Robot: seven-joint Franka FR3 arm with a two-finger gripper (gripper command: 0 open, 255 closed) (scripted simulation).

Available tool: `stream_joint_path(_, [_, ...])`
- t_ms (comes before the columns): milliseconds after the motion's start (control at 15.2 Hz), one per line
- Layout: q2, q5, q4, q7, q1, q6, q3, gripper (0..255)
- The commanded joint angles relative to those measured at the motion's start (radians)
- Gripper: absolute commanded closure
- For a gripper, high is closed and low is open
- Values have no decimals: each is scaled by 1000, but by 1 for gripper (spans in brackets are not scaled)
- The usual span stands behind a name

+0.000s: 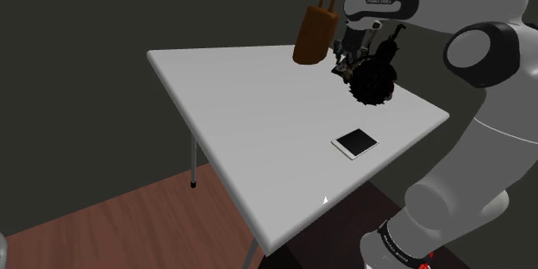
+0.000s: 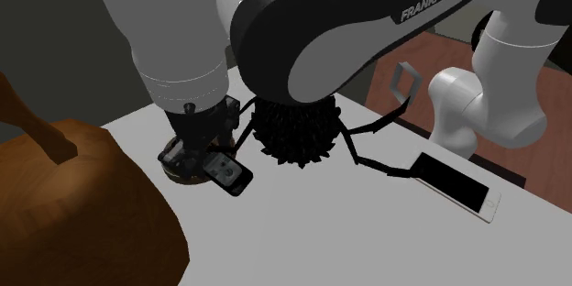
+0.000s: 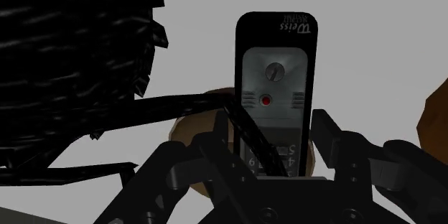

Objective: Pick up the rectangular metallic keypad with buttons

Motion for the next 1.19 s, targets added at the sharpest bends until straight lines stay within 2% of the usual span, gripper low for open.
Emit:
stream_joint_path(0, [4,32,-16,3,-2,-1,-2,255])
stream_joint_path(330, [14,32,-4,-3,-8,-4,-1,255])
stream_joint_path(1122, [35,35,188,-22,-9,-172,2,255])
